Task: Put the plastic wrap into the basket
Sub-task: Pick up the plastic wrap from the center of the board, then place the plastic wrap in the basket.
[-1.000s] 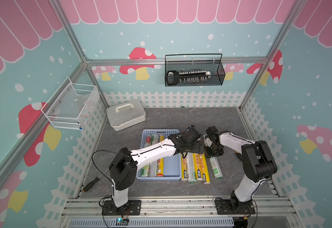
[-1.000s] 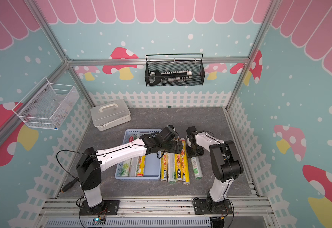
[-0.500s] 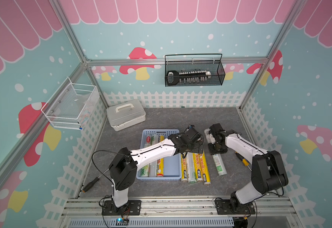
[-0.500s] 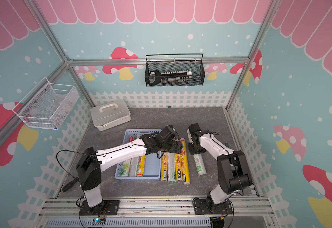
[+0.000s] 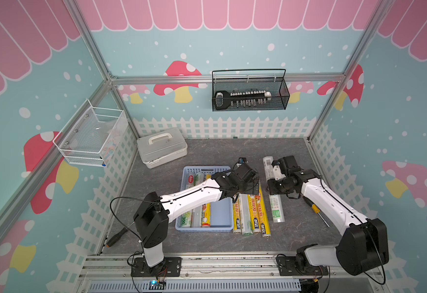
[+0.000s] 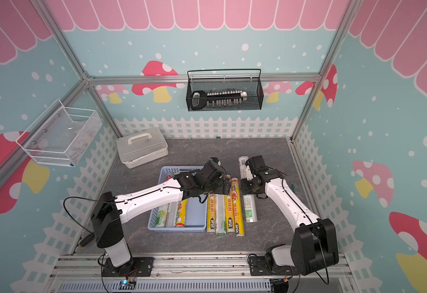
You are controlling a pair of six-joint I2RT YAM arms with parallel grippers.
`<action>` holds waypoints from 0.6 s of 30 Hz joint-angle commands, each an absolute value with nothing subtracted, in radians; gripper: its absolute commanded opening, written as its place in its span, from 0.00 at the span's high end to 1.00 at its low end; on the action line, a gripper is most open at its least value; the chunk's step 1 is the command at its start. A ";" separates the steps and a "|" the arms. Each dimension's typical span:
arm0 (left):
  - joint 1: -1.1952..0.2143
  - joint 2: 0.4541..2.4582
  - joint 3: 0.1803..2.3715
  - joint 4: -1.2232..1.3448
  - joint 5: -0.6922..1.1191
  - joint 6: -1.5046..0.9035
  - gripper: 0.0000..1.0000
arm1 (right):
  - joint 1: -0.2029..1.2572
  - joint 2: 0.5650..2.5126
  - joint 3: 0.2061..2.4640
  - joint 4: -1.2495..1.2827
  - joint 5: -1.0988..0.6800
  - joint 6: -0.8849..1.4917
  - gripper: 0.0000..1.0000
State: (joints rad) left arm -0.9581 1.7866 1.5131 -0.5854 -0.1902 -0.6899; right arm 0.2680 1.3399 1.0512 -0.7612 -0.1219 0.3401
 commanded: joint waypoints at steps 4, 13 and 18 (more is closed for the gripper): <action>-0.962 1.699 1.451 -0.548 -0.284 -0.726 0.01 | 0.262 1.279 1.054 -0.685 -0.270 0.434 0.73; -0.936 1.578 1.331 -0.531 -0.436 -0.794 0.01 | 0.268 1.235 0.943 -0.407 -0.544 0.707 0.73; -0.900 1.491 1.243 -0.520 -0.471 -0.857 0.01 | 0.328 1.284 0.965 -0.316 -0.573 0.774 0.73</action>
